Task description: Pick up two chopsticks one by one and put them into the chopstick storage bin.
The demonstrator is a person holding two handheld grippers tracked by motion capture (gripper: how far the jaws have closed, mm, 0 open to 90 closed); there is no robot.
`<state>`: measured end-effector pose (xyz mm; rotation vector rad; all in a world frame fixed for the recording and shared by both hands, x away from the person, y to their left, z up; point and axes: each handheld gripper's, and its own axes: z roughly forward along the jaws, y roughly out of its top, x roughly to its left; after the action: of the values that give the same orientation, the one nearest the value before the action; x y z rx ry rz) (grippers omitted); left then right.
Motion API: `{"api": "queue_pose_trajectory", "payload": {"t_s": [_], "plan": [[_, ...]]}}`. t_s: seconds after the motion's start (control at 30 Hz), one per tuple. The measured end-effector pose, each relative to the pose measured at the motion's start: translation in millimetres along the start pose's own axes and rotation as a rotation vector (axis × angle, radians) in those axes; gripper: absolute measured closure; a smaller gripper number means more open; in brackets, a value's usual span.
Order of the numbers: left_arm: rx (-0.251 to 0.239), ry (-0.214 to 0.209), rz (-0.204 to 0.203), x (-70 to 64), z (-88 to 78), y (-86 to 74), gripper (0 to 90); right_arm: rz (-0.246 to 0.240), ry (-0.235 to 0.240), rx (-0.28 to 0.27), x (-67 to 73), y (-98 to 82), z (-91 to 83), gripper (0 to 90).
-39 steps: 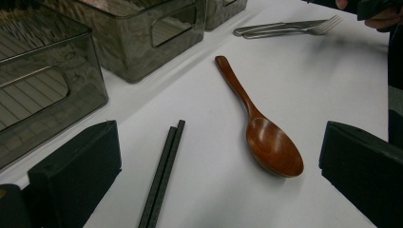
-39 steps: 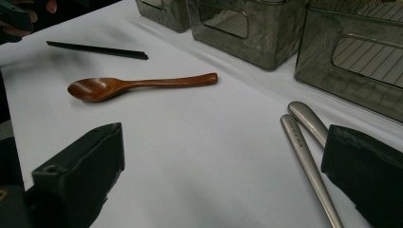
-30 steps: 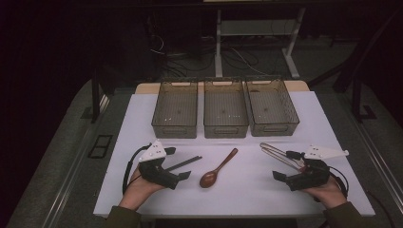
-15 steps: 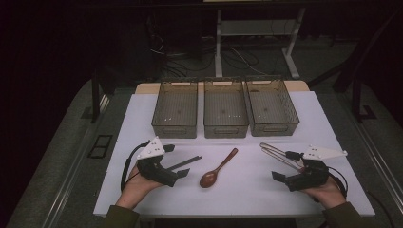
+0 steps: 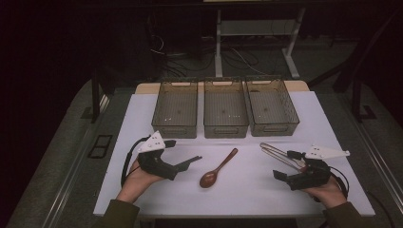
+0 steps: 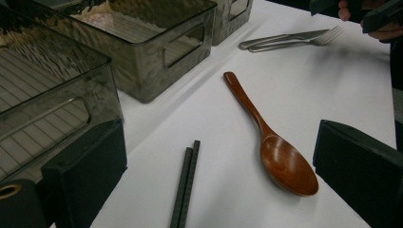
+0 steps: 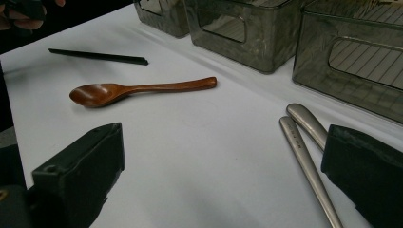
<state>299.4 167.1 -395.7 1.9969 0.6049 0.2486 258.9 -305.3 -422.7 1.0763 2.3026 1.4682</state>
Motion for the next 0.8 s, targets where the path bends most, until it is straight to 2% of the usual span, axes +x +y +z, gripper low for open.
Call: {"api": "queue_pose_trajectory", "payload": {"t_s": [0.13, 0.33, 0.5, 0.8], "plan": [[0.010, -0.009, 0.001, 5.0, 0.5, 1.4, 5.3, 0.000, -0.002, -0.001, -0.6, -0.1, 0.5, 0.0], [0.008, -0.004, 0.001, 12.2, -2.6, 0.2, 13.1, 0.003, -0.002, -0.004, -1.1, -0.8, -0.2, 0.0], [0.011, 0.005, 0.001, 17.4, -6.9, -2.2, 16.1, 0.001, -0.001, -0.001, -0.4, -0.9, 0.7, 0.0], [0.016, 0.005, -0.001, 23.9, -14.5, -9.3, 30.2, -0.003, 0.003, 0.000, 0.5, -0.6, 1.2, 0.0]]}}
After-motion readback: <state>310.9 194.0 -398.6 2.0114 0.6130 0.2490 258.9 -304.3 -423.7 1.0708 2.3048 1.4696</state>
